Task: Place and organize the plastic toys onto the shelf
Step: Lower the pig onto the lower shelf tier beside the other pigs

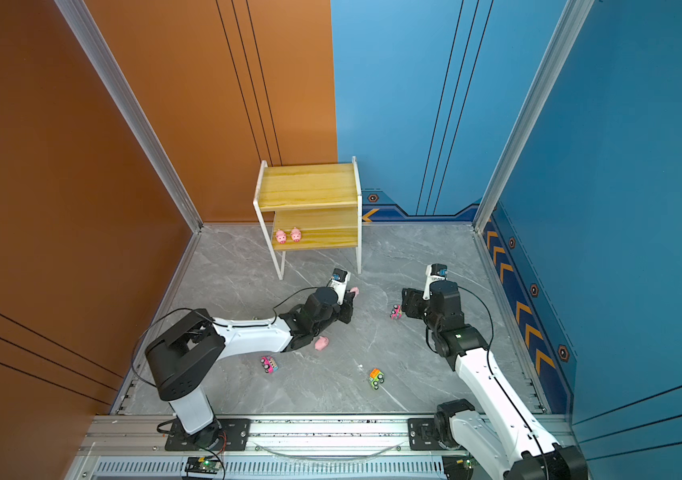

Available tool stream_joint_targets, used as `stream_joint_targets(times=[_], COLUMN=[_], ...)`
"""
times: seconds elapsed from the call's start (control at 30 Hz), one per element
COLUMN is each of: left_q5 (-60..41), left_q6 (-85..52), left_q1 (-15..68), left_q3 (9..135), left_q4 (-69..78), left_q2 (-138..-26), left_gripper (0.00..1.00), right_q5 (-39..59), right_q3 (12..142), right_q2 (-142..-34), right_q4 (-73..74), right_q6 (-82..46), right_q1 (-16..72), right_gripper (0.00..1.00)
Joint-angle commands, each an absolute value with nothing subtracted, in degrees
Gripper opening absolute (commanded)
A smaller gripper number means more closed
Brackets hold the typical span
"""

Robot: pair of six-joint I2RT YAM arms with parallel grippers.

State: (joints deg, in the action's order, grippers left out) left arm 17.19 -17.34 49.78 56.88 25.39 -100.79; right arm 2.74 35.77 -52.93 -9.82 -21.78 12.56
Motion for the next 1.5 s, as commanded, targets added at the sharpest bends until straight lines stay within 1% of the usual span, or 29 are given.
stream_joint_targets(times=[0.0,0.27,0.47,0.63,0.9,1.2,1.47], left_q5=[22.31,26.95,27.31,27.3,26.38,26.63,27.59], left_q6=[-16.51,-18.72,-21.6,-21.69,-21.53,-21.27,-20.4], left_q1=[47.8,43.28,40.62,39.3,37.89,36.47,35.9], left_q3=[62.38,72.53,76.7,81.76,88.35,90.39,92.56], left_q4=[14.76,2.59,-2.32,-6.43,-9.71,-9.67,-9.88], left_q2=[-99.06,-99.83,-100.76,-103.02,-107.51,-110.23,-112.24], left_gripper=[0.17,0.17,0.17,0.18,0.18,0.18,0.18], right_q5=[1.87,2.38,0.8,-1.31,-2.65,-4.07,-4.35], right_q3=[35.33,33.16,30.64,28.95,28.04,26.12,25.97], right_q2=[-52.3,-50.16,-47.12,-44.42,-43.74,-41.09,-41.27], right_q4=[-8.67,-3.82,0.33,2.84,4.49,7.07,7.62], right_q6=[-20.05,-16.59,-12.21,-8.57,-5.56,-2.92,-2.25], right_q1=[13.83,19.38,24.99,29.69,33.23,35.9,36.98], right_gripper=[0.67,0.69,0.71,0.74,0.75,0.76,0.76])
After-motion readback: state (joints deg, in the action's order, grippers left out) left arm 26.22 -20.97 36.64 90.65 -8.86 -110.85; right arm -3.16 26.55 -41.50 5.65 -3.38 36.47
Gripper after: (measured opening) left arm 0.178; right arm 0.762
